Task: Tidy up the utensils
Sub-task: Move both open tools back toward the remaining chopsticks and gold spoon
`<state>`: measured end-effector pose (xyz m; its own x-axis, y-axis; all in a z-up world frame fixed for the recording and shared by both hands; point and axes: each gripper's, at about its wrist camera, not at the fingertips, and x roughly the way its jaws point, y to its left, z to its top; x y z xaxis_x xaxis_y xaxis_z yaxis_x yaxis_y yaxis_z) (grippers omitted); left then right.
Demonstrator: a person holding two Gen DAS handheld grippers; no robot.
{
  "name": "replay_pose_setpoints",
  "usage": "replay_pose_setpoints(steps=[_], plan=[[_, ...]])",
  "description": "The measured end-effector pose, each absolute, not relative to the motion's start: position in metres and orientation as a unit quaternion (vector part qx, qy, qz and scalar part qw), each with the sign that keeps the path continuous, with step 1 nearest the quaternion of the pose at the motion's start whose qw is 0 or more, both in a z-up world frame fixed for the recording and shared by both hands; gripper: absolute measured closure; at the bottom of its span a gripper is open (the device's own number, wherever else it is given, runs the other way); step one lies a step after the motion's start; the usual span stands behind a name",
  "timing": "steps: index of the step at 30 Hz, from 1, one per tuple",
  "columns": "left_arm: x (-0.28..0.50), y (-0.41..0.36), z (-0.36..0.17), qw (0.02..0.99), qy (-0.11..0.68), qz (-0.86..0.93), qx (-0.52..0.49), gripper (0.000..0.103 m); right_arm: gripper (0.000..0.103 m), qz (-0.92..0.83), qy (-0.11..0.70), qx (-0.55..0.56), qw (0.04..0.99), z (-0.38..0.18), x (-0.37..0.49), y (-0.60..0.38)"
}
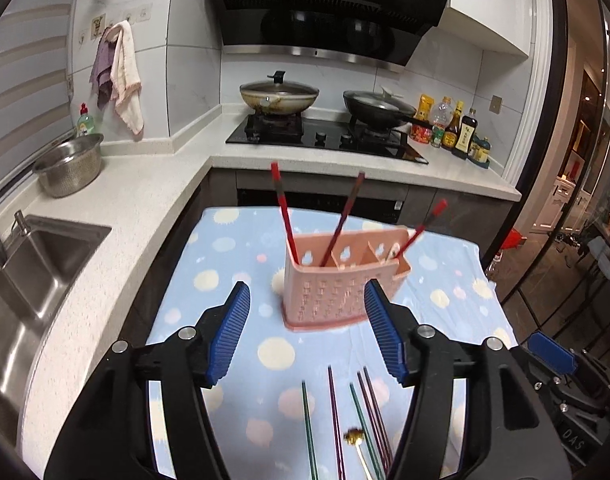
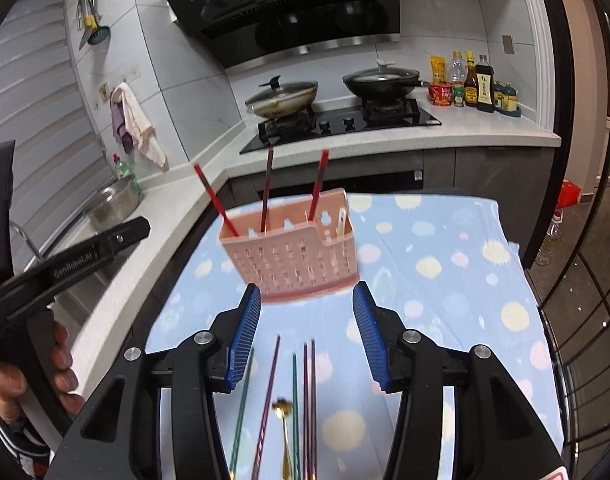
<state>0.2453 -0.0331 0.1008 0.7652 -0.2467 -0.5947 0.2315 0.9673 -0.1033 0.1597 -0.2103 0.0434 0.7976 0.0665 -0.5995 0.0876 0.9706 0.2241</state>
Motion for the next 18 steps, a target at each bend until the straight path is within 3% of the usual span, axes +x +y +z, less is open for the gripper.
replay_pose_setpoints(steps=[5, 18], plan=[[0.211, -0.027, 0.066, 0.929, 0.349, -0.120, -0.006, 0.041, 0.056, -0.009, 0.363, 0.115, 0.924, 0.000, 0.128, -0.207], [0.139, -0.014, -0.062, 0.880, 0.459, -0.123, 0.012, 0.041, 0.056, -0.011, 0.467, 0.093, 0.879, -0.112, 0.085, -0.190]])
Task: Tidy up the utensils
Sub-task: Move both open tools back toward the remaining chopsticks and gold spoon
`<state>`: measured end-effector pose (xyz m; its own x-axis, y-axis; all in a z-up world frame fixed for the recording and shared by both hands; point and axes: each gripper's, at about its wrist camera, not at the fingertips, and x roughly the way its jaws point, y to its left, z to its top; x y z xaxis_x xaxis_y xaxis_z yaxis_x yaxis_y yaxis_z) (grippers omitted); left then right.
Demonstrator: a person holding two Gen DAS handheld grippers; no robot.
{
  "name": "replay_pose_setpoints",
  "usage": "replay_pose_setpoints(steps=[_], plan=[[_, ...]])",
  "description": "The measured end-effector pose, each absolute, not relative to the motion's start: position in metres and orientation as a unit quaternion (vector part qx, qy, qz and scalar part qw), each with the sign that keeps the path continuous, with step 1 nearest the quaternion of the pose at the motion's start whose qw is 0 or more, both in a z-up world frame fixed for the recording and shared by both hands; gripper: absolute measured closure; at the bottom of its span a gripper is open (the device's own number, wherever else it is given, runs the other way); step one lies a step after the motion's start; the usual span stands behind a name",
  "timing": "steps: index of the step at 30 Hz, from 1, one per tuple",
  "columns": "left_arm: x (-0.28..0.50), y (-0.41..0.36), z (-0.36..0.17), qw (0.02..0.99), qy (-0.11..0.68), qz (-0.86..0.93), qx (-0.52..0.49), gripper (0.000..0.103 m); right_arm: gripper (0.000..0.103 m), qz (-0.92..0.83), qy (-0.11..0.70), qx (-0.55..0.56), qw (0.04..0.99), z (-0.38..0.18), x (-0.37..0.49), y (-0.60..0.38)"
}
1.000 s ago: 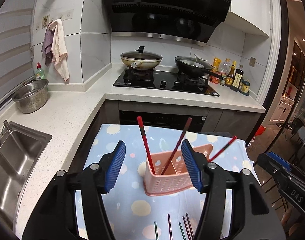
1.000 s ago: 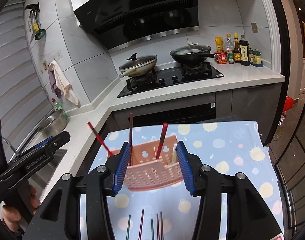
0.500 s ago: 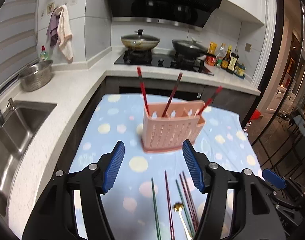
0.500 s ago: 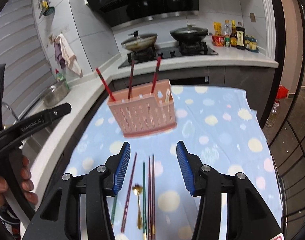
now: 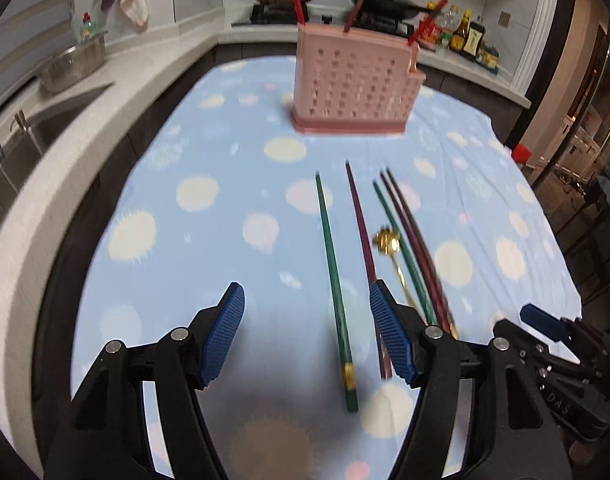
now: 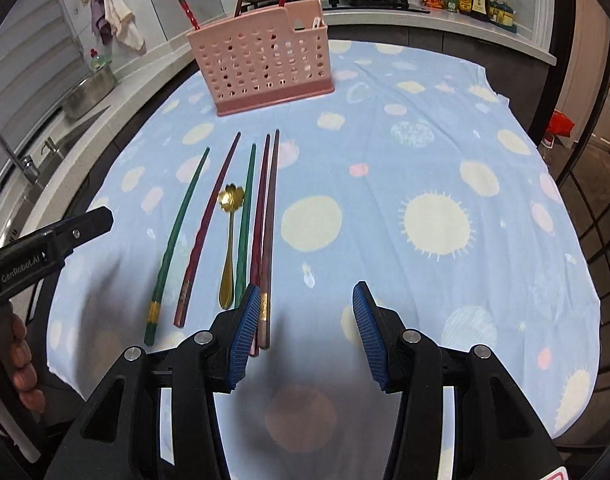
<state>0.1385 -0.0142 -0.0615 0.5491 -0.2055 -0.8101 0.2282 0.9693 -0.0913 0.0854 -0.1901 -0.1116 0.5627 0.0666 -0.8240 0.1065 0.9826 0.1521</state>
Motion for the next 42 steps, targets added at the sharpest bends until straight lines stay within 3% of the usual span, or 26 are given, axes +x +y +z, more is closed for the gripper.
replay_pose_setpoints(steps=[13, 21, 23, 25, 42], plan=[[0.109, -0.026, -0.105, 0.855, 0.496, -0.146, 0.034, 0.042, 0.057, -0.005, 0.480, 0.082, 0.873, -0.127, 0.078, -0.178], [0.112, -0.024, -0.115, 0.852, 0.501, -0.145, 0.040, 0.066, 0.059, -0.004, 0.484, 0.082, 0.871, -0.131, 0.081, -0.177], [0.114, -0.020, -0.115, 0.854, 0.499, -0.141, 0.037, 0.078, 0.063, -0.004, 0.484, 0.081, 0.871, -0.131, 0.082, -0.176], [0.117, -0.016, -0.115, 0.854, 0.500, -0.141, 0.031, 0.081, 0.066, -0.003, 0.486, 0.080, 0.870, -0.133, 0.084, -0.175], [0.117, -0.017, -0.116, 0.855, 0.497, -0.141, 0.036, 0.081, 0.082, 0.010, 0.496, 0.073, 0.865, -0.142, 0.100, -0.164]])
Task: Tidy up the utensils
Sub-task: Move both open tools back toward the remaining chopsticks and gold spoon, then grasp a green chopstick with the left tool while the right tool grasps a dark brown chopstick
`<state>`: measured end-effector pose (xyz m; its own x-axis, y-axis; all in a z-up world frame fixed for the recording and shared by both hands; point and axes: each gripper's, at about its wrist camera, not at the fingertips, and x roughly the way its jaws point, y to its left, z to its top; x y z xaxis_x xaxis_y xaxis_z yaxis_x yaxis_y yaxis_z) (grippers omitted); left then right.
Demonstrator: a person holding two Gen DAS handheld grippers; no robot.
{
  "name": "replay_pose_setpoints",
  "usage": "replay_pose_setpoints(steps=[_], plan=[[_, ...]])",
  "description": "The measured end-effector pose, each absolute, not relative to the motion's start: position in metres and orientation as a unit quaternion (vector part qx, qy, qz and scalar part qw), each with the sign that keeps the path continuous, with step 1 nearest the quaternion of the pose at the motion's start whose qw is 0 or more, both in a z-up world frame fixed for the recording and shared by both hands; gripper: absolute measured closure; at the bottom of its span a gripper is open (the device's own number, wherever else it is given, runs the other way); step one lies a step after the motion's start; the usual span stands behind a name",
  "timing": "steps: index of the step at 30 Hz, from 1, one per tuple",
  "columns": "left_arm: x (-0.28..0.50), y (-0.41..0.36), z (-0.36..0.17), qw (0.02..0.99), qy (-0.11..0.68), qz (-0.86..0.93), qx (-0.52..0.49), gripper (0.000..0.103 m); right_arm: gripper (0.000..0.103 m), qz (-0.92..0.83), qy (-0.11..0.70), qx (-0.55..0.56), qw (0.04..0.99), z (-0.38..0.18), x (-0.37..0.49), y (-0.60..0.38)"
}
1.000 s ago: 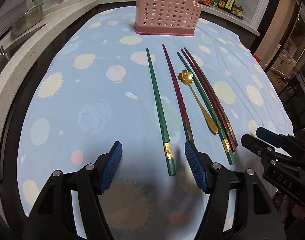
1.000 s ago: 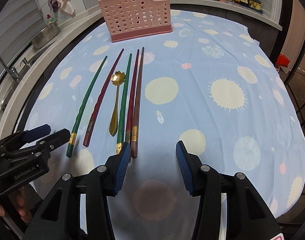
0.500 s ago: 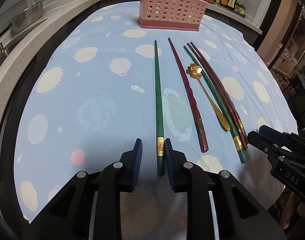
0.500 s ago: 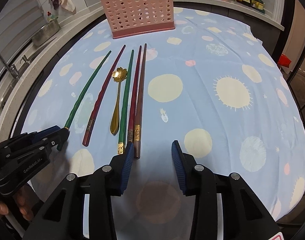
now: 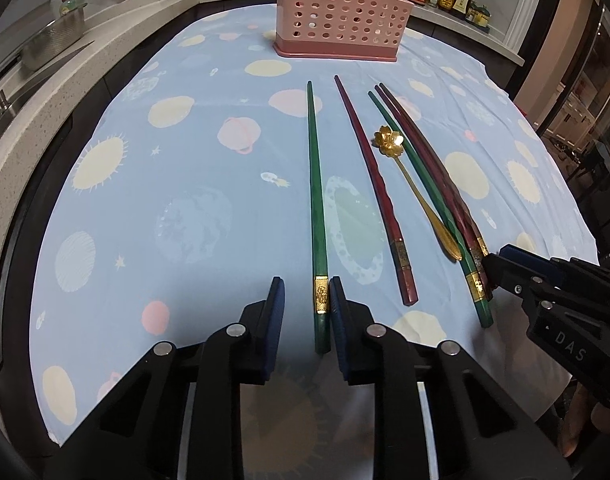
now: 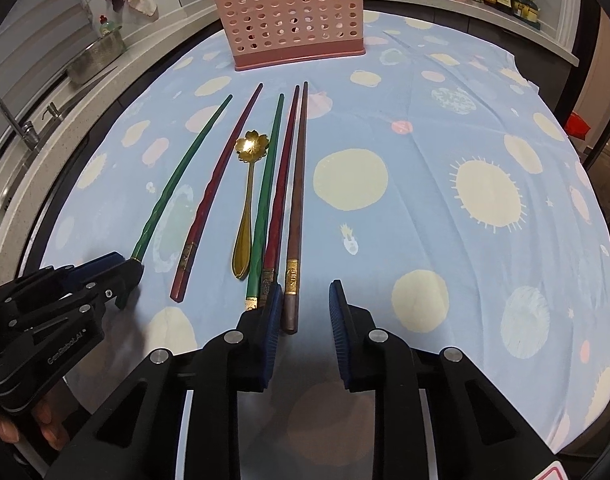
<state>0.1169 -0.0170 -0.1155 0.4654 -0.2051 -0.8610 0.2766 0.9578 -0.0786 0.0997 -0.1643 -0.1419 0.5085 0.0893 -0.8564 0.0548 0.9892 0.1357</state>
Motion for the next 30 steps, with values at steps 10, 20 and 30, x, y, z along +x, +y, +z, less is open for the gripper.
replay_pose_setpoints(steps=[10, 20, 30], plan=[[0.117, -0.013, -0.116, 0.856, 0.494, -0.150, 0.020, 0.081, 0.095, 0.008, 0.493, 0.063, 0.868, -0.143, 0.100, -0.163], [0.117, 0.001, -0.116, 0.850, 0.504, -0.154, -0.013, 0.095, 0.096, 0.006, 0.483, 0.069, 0.873, -0.135, 0.092, -0.168], [0.098, 0.013, -0.081, 0.863, 0.478, -0.161, -0.032, 0.096, 0.096, 0.005, 0.431, 0.091, 0.898, -0.085, 0.077, -0.181]])
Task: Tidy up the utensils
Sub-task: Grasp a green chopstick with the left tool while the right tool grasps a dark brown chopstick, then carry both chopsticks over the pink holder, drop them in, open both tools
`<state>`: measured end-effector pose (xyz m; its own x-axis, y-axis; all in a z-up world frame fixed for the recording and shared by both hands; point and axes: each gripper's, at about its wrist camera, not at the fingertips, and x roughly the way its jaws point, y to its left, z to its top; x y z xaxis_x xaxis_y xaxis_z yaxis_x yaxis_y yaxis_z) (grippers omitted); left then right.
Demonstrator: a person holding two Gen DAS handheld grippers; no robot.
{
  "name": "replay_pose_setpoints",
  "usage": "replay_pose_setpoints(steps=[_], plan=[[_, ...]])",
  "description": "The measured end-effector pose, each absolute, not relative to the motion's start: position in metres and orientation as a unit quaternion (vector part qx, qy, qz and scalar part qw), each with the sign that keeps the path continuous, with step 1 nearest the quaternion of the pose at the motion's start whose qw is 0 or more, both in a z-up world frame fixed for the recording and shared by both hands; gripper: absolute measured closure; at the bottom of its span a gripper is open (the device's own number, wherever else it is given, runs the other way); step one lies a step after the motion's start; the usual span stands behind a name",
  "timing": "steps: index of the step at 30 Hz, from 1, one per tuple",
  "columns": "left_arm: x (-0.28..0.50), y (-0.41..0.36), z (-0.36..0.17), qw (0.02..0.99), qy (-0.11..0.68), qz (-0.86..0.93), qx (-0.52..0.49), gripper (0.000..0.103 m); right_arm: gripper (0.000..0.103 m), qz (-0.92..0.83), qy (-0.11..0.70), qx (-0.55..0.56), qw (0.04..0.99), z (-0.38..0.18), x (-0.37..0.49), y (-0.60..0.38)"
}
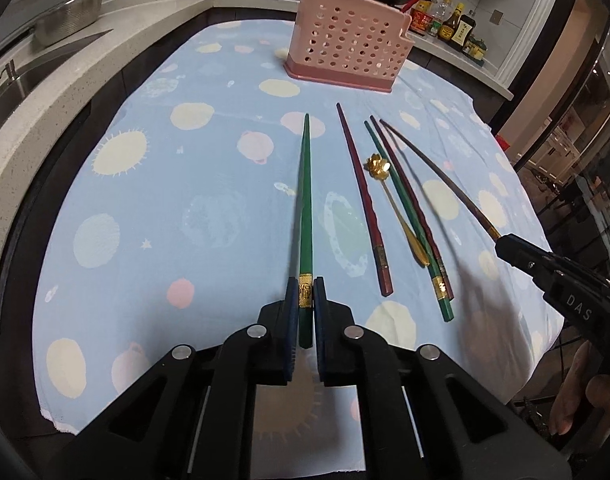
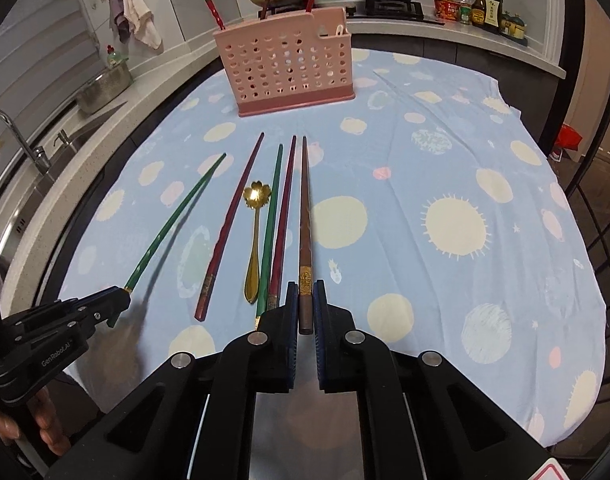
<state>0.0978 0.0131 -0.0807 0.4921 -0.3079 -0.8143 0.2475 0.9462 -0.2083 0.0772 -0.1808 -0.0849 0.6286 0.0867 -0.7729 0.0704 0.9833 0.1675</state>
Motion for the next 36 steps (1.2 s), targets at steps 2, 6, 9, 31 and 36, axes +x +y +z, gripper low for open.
replay_pose_setpoints(steps=[2, 6, 9, 31, 36], plan=[[0.097, 0.015, -0.065, 0.871, 0.462, -0.161, -0.034, 0.096, 0.096, 0.004, 0.415, 0.101, 0.904, -0.070, 0.075, -0.186], [0.104, 0.021, -0.028, 0.888, 0.428, -0.161, -0.046, 0.096, 0.096, 0.001, 0.375, 0.116, 0.920, -0.032, 0.074, -0.197], [0.114, 0.024, 0.001, 0.901, 0.400, -0.160, -0.054, 0.096, 0.096, -0.004, 0.344, 0.122, 0.931, -0.002, 0.077, -0.207], [0.242, -0.019, 0.178, 0.954, 0.227, -0.190, -0.051, 0.096, 0.096, 0.024, 0.181, 0.172, 0.968, 0.151, 0.194, -0.256], [0.280, -0.031, 0.209, 0.961, 0.195, -0.187, -0.055, 0.096, 0.096, 0.029, 0.153, 0.179, 0.971, 0.182, 0.239, -0.260]])
